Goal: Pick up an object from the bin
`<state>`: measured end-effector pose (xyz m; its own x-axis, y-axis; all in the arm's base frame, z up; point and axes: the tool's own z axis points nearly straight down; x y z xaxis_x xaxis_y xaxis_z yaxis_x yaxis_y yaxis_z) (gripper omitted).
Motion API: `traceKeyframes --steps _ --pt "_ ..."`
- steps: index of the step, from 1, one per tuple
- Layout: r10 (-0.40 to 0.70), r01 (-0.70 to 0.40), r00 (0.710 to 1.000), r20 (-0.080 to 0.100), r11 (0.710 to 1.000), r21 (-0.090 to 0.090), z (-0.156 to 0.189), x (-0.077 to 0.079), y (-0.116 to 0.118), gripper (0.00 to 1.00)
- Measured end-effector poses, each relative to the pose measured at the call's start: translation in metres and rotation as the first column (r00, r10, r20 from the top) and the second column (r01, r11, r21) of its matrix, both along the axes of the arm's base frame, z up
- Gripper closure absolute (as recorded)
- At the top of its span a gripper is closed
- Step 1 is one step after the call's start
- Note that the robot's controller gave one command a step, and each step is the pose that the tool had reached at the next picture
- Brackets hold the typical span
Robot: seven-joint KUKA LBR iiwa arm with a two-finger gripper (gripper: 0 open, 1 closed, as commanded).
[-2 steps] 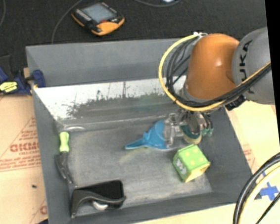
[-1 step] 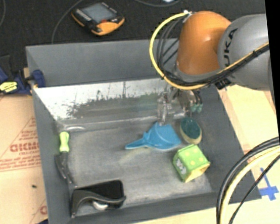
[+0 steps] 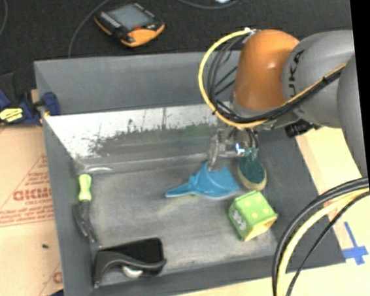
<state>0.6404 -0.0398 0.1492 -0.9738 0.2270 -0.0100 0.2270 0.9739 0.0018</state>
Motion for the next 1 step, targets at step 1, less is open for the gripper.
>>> traceKeyframes --steps 1 --pt "0.002 -0.002 1.0 0.002 1.0 -0.002 0.0011 0.0006 -0.0002 0.0"
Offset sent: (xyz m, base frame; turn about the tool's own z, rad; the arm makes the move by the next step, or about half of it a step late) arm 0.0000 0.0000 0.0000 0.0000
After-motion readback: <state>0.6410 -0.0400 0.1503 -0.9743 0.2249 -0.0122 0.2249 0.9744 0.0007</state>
